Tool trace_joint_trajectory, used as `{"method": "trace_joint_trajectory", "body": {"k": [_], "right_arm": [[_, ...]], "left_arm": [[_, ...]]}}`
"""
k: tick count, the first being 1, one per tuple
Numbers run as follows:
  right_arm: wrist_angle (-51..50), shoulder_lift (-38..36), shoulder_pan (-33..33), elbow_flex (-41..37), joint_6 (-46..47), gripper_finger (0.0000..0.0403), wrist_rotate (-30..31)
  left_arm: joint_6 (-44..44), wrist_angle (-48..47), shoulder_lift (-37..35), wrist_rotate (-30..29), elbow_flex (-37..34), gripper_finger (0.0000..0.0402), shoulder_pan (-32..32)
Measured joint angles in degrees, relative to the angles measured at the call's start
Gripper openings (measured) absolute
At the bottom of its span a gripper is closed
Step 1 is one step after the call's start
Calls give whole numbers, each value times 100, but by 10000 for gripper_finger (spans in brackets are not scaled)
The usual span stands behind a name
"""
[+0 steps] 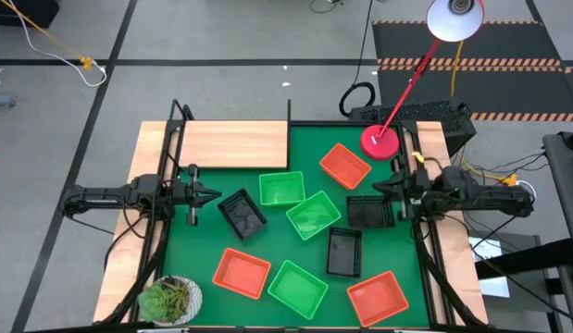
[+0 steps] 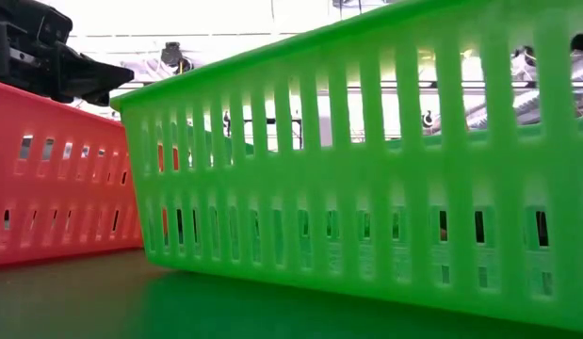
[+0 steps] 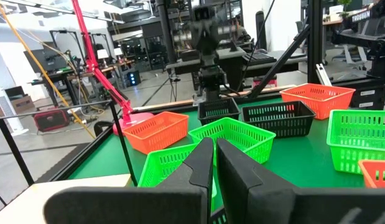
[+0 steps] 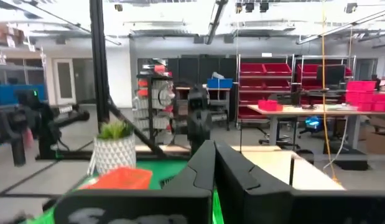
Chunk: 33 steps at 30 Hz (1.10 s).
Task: Stack baskets on shelf by color
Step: Put the black bin on the shelf
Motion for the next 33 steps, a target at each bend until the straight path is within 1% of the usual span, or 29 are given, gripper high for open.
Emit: {"method": "trace_joint_trajectory", "body": {"k": [4,10,17,21,23,26,27,30,33], "right_arm": [[-435,633,-2,1044,176,0,3],[-1746,1804,-1,2680,332,0,5],[-2313,3064,-2,4145,328,0,11],[-2837,3686,0,4894,354,0,177],[-3017,3940,0,5141,358,0,267],[-3081,4195,0,5316,263,0,306],[-3071,4245,-2,5325,222,0,305],[-3088,4349,0,5288,110,0,305],[-3105,4402,0,5130,-4,0,305]], "left_arm": [[0,9,0,-1,0,24,2],[0,8,-2,-3,0,24,0],[0,10,-2,-3,0,24,0],[0,11,-1,-3,0,24,1],[0,18,-1,-3,0,24,2],[55,204,0,-1,0,24,1],[19,325,-2,3,0,24,2],[-484,687,0,21,0,24,-7],[-613,632,2,78,143,24,-7]]}}
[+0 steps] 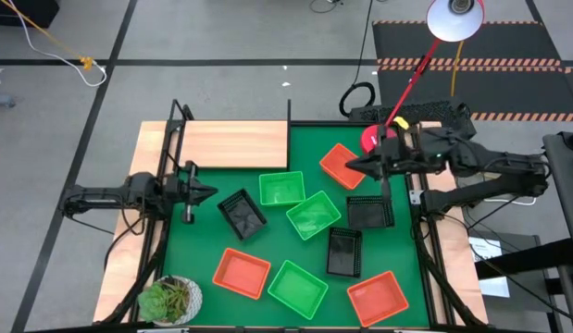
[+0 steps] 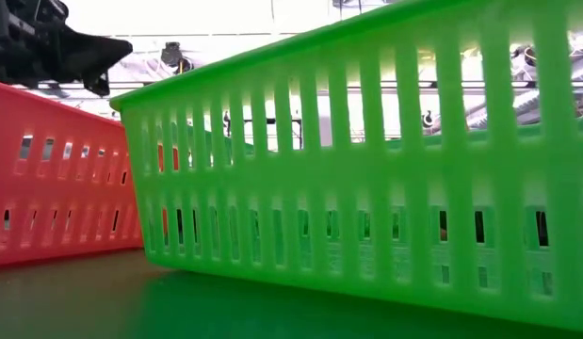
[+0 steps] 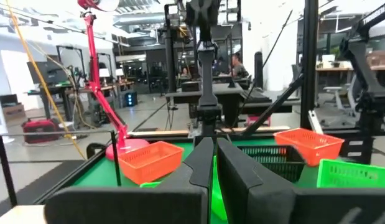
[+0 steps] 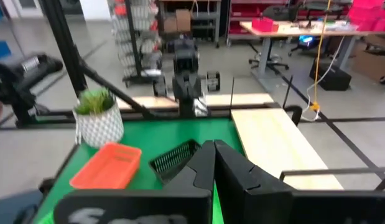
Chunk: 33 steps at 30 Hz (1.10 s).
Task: Stack baskets on shelf by color
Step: Put the black bin on the shelf
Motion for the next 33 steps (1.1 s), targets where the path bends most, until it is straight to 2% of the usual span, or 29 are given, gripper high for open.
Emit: {"method": "trace_joint_trajectory", "body": {"k": [5,12,19,25,28,30,33], "right_arm": [[124,14,0,-377,-68,0,0],[619,17,0,-1025,-250,0,0],[611,13,-2,-1413,-191,0,0],[598,12,-38,-1606,-87,0,26],[540,12,-46,-1617,63,0,26],[528,12,-46,-1620,141,0,24],[546,12,-46,-1620,264,0,26]], "left_arm": [[-4,-529,208,103,640,24,0],[-76,-1607,1010,101,2199,24,0],[-299,-2521,2310,98,4085,24,2],[-348,-4051,3634,94,5909,24,2],[-751,-4820,4186,88,6646,24,-16],[-905,-5195,4485,65,6886,24,-89],[-745,-5326,4759,-210,6722,24,-278]]}}
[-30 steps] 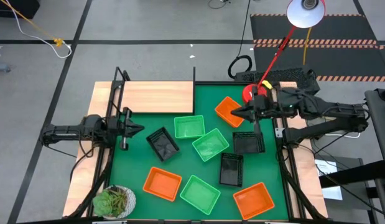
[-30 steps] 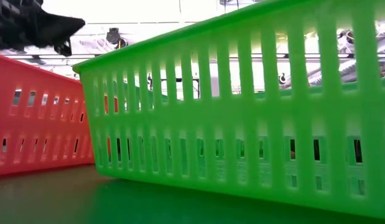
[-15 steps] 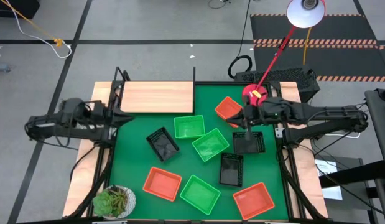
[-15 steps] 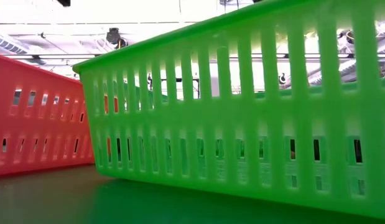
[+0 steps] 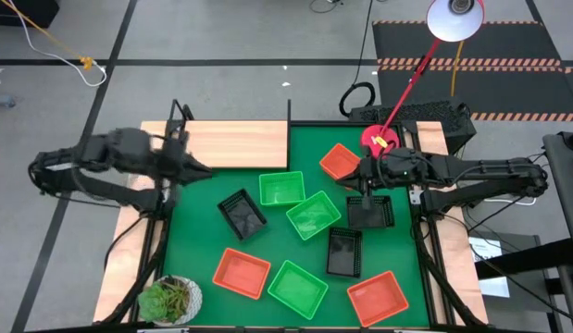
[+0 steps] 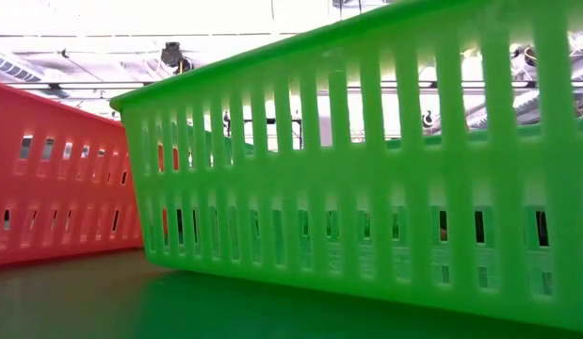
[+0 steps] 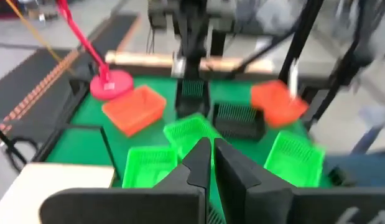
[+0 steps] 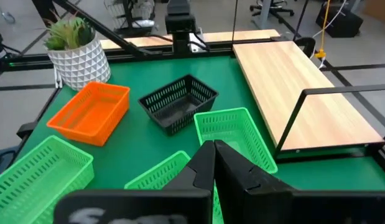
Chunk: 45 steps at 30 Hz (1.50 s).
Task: Stack baskets on shelf by color
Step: Put the black bin on the shelf
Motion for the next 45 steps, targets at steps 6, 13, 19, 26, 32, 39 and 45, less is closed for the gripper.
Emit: {"method": "trace_joint_trajectory", "body": {"k": [6,13,19,26,32,39,45], "right_arm": [[24,2,0,0,344,0,3],[70,10,0,0,678,0,22],[159,183,0,2,551,0,22],[468,575,-7,2,308,0,-4],[487,868,-7,2,290,0,-16],[832,960,-9,2,-37,0,-22],[800,960,-7,7,-24,0,-24]], "left_arm": [[233,704,332,-428,-921,24,-374],[840,1919,328,-621,-2122,24,-709],[554,2180,310,-679,-2160,24,-575],[449,2503,307,-678,-2133,24,-635],[448,2456,370,-663,-2135,24,-673],[418,2454,407,-664,-2135,24,-671],[340,2428,429,-1146,-2129,24,-670]]}}
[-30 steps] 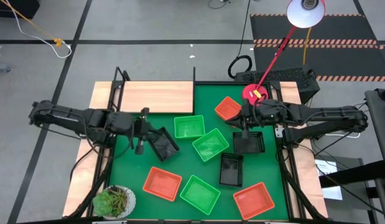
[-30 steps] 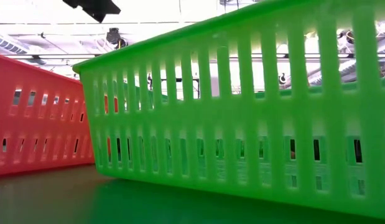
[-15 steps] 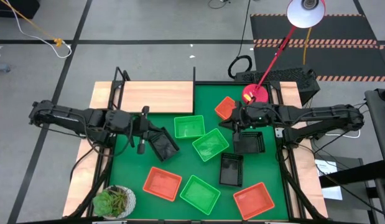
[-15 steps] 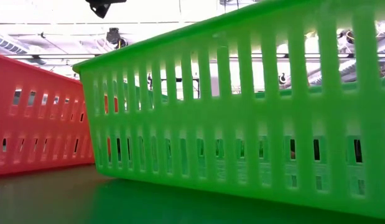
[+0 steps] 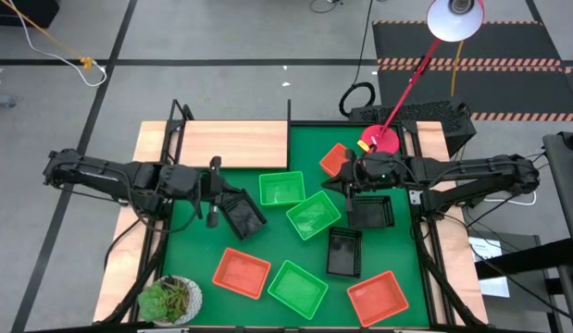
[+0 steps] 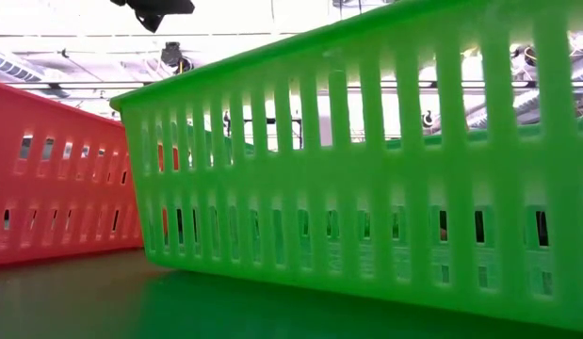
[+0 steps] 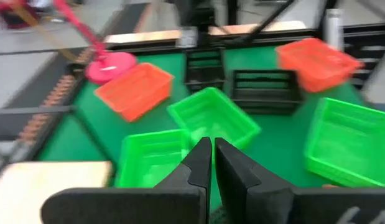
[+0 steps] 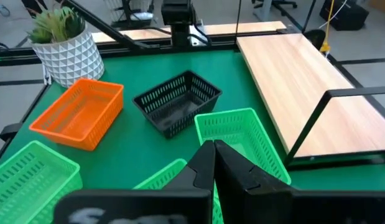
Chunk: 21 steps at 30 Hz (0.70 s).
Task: Stack baskets on shelf by color
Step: Put the black bin on the shelf
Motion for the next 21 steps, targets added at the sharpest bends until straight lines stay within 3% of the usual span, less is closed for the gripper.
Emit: {"method": "trace_joint_trajectory", "body": {"k": [5,10,15,21], "right_arm": [[-199,0,0,0,83,0,0],[-181,0,0,0,-81,0,0],[-225,0,2,0,-223,0,9],[-250,0,2,0,-333,0,17]], "left_arm": [[-58,-198,340,-76,404,38,-12],[-365,-441,1091,-274,913,89,-322],[-1166,-949,1907,-703,1313,140,-734],[-1971,-1202,2581,-809,1430,154,-1079]]}}
